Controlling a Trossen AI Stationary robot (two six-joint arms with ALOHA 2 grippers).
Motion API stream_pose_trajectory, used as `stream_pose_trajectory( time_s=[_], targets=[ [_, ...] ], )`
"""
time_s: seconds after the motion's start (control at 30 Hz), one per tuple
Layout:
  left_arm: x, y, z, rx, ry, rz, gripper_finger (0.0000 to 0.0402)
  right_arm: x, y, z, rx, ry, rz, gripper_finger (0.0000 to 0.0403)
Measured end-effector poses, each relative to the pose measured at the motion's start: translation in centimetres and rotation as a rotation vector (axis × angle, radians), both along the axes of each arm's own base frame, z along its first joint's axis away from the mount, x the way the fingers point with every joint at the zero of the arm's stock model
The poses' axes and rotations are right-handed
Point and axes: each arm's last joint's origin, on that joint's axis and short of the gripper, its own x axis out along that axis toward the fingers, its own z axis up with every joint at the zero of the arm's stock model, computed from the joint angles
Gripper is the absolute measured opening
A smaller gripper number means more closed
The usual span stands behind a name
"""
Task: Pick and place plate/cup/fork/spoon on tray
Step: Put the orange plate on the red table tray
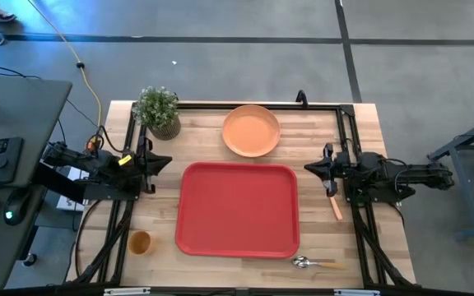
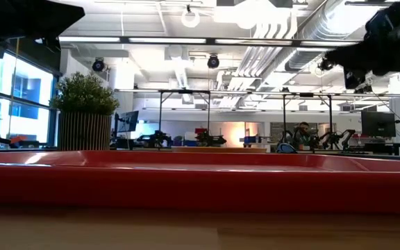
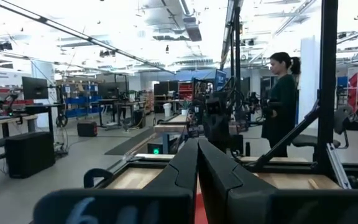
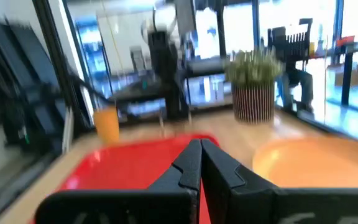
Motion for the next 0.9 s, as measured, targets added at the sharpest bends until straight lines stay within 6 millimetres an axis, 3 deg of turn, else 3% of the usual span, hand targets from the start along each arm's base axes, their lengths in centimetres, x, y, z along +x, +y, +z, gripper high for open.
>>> stream_pose_trajectory(
  time_s=[0.2, 0.33, 0.47, 0.63, 0.9],
  targets=[
    [0.0, 0.1, 0.0, 0.039, 0.013, 0.048, 0.0003, -0.2, 0.0, 1.0, 0.146, -0.072, 0.017, 0.0],
    [0.1, 0.3, -0.4, 0.052, 0.071, 0.136, 0.0003, -0.3, -0.1, 1.5, 0.135, -0.119, -0.016, 0.0],
    [0.4, 0.4, -1.7, 0.047, 0.134, 0.233, 0.0003, -0.3, -0.5, 1.5, 0.05, -0.115, -0.172, 0.0],
    [0.8, 1.0, -3.0, 0.006, 0.21, 0.355, 0.0005, -0.5, -0.9, 1.3, 0.175, -0.12, -0.316, 0.0],
    [1.4, 1.9, -3.7, -0.07, 0.255, 0.45, 0.0039, -0.7, -1.4, 1.2, 0.156, -0.111, -0.497, 0.0]
  ],
)
